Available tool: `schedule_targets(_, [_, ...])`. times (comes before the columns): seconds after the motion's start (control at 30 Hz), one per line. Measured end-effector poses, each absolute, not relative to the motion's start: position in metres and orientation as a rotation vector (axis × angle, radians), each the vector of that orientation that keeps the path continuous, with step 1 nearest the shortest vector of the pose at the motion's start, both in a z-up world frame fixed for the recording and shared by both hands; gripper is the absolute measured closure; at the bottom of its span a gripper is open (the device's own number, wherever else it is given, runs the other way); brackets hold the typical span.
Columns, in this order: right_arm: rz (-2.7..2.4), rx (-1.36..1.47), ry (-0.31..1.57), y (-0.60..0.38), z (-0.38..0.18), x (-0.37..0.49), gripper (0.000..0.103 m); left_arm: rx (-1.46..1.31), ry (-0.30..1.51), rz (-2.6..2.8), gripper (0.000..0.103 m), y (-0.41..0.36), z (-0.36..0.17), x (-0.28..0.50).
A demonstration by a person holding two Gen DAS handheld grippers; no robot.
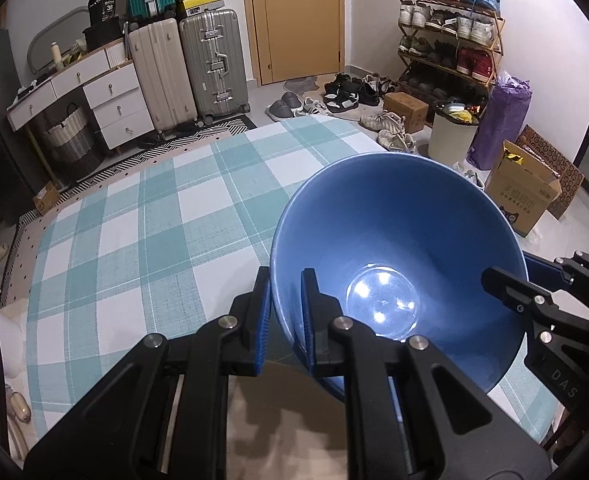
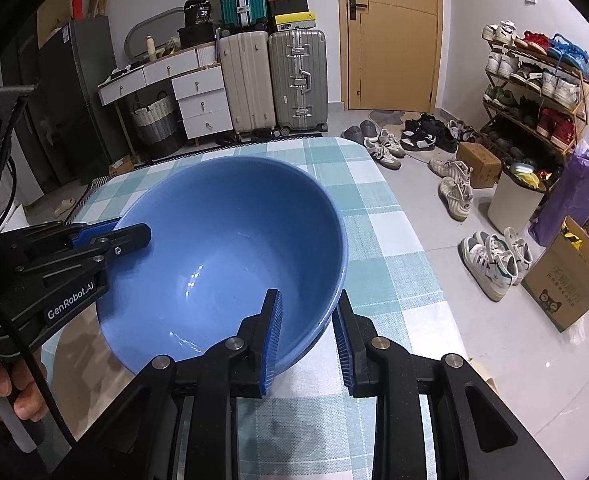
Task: Organize plates and bowls
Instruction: 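Carry the held blue bowl with the left gripper over the nested bowls, then lower the blue bowl into the nested bowls and open the left gripper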
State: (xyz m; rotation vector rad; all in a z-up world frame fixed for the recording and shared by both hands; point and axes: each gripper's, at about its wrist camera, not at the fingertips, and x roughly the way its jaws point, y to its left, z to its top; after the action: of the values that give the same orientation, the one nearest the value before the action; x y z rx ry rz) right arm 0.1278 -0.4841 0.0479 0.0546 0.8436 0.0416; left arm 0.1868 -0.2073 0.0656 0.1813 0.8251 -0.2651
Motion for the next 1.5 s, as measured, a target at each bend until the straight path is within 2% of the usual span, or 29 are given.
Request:
schedule_targets(0.77, [0.055, 0.092, 0.864, -0.494, 0.042, 0.133, 0.075, 0.162, 0.878, -0.268, 0.093, -0.206, 0.045, 0.203])
schedule_targets(0.8, [0.056, 0.099, 0.860, -0.495, 0.042, 0.133, 0.072, 0.157, 0.883, -0.270, 0.093, -0.205, 0.044, 0.204])
schedule_targets(0.87, [0.065, 0.128, 0.840, -0.499, 0.045, 0.130, 0.060, 0.149, 0.894, -0.269, 0.093, -0.203, 0.044, 0.204])
schedule_targets(0.9, [0.076, 0.144, 0.826, -0.502, 0.048, 0.128, 0.050, 0.143, 0.900, -0.269, 0.092, -0.202, 0.044, 0.205])
schedule_targets(0.93, [0.080, 0.152, 0.817, -0.503, 0.049, 0.126, 0.043, 0.135, 0.905, -0.271, 0.088, -0.200, 0.045, 0.206])
schedule_targets(1.07, [0.094, 0.169, 0.800, -0.509, 0.056, 0.122, 0.026, 0.087, 0.903, -0.293, 0.071, -0.191, 0.051, 0.205])
schedule_targets(1.1, [0.094, 0.173, 0.802, -0.511, 0.056, 0.122, 0.018, 0.087, 0.903, -0.293, 0.068, -0.190, 0.052, 0.204])
schedule_targets(1.27, [0.075, 0.217, 0.793, -0.524, 0.059, 0.117, 0.010, 0.055, 0.888, -0.300, 0.029, -0.178, 0.060, 0.197])
schedule_targets(1.33, [0.070, 0.252, 0.785, -0.529, 0.058, 0.114, 0.006, 0.013, 0.896, -0.320, 0.022, -0.172, 0.060, 0.196])
schedule_targets(1.4, [0.066, 0.272, 0.788, -0.533, 0.056, 0.113, 0.006, -0.014, 0.909, -0.326, 0.021, -0.166, 0.057, 0.197])
schedule_targets(1.5, [0.063, 0.296, 0.797, -0.536, 0.050, 0.113, 0.004, -0.033, 0.946, -0.320, 0.014, -0.161, 0.047, 0.200])
